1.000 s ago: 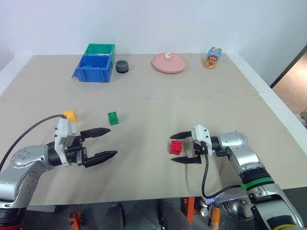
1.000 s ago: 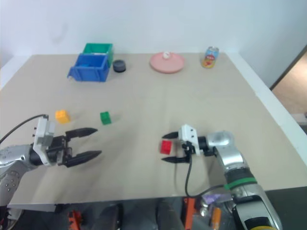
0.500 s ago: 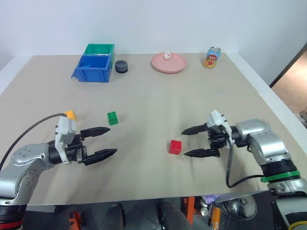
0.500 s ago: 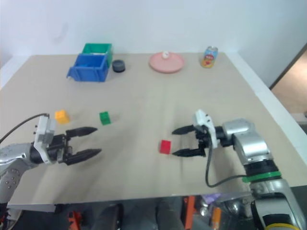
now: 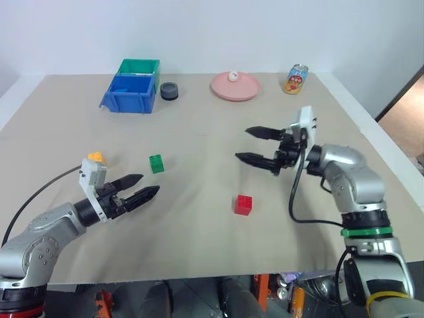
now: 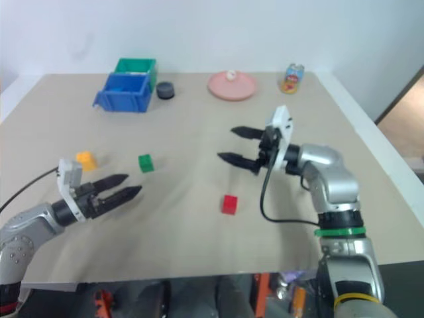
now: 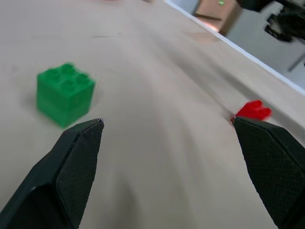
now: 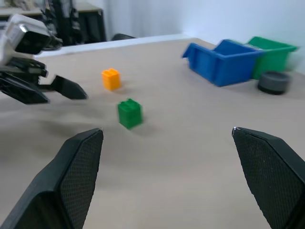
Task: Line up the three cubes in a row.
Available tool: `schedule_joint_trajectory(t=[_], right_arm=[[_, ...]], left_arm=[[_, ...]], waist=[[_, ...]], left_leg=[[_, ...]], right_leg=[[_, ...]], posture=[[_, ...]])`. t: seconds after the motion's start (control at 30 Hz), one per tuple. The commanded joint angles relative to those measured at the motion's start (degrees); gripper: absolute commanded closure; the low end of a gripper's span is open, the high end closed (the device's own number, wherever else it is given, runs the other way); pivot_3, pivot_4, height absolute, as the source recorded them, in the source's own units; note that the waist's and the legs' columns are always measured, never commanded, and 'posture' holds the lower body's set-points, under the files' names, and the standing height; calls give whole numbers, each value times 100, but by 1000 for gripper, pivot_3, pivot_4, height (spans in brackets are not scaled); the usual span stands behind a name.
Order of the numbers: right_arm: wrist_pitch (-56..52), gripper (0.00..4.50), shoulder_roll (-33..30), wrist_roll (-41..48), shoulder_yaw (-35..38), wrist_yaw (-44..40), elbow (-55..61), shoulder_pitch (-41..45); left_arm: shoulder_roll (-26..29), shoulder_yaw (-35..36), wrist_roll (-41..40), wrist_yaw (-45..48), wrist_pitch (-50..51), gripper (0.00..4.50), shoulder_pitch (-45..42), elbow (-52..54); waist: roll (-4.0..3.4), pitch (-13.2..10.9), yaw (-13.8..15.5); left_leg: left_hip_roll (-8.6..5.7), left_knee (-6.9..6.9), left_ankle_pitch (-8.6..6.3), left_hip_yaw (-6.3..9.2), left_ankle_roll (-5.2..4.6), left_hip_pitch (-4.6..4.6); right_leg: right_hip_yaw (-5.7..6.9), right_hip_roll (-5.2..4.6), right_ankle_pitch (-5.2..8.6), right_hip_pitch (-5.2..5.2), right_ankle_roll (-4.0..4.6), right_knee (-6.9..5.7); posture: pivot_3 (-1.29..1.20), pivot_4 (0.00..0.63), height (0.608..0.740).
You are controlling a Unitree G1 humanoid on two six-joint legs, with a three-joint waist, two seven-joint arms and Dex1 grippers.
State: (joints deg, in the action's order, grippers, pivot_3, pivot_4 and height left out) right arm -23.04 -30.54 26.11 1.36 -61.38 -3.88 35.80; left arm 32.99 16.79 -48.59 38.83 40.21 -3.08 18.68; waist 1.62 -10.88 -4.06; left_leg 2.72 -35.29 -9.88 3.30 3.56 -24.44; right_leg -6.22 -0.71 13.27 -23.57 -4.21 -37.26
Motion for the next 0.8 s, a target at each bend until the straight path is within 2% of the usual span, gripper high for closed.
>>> schedule_joint_trajectory(t=[0.03, 0.17, 0.37, 0.67, 0.8], right_arm=[[-89, 19, -9, 147, 36, 103, 596, -156], [-225, 19, 86, 315, 79, 221, 808, -335], [-232, 19, 81, 334, 62, 296, 896, -439], [-236, 19, 73, 395, 94, 416, 1018, -584], [-196, 19, 52, 375, 65, 469, 1080, -643]], left_arm=[[-135, 153, -42, -493, 66, 0, 183, 401], [-456, -297, 834, -1305, -215, 0, 379, 572], [-463, -774, 1917, -1413, -893, 0, 159, 98], [-941, -1003, 2720, -2091, -949, 0, -656, -661], [-1084, -1207, 2970, -2022, -1135, 0, -998, -1041]], waist=[[0, 0, -1], [0, 1, -11], [2, 2, -14], [2, 2, -8], [2, 2, -8]], left_leg=[[-1, -2, 0, 0, 0, 0], [0, -4, 0, -2, 0, 15], [0, -13, 15, -3, 5, 18], [-1, -9, 15, -2, 6, 9], [-2, -7, 14, -1, 6, 10]], right_leg=[[0, -1, -1, 0, 0, 0], [-2, 2, 7, 10, 29, 0], [-3, 4, -14, 10, 36, 0], [-4, 5, -8, 8, 23, 1], [-4, 6, -17, 8, 6, 1]], posture=[[0, 150, 736], [0, 150, 736], [0, 150, 736], [0, 150, 736], [0, 150, 736]])
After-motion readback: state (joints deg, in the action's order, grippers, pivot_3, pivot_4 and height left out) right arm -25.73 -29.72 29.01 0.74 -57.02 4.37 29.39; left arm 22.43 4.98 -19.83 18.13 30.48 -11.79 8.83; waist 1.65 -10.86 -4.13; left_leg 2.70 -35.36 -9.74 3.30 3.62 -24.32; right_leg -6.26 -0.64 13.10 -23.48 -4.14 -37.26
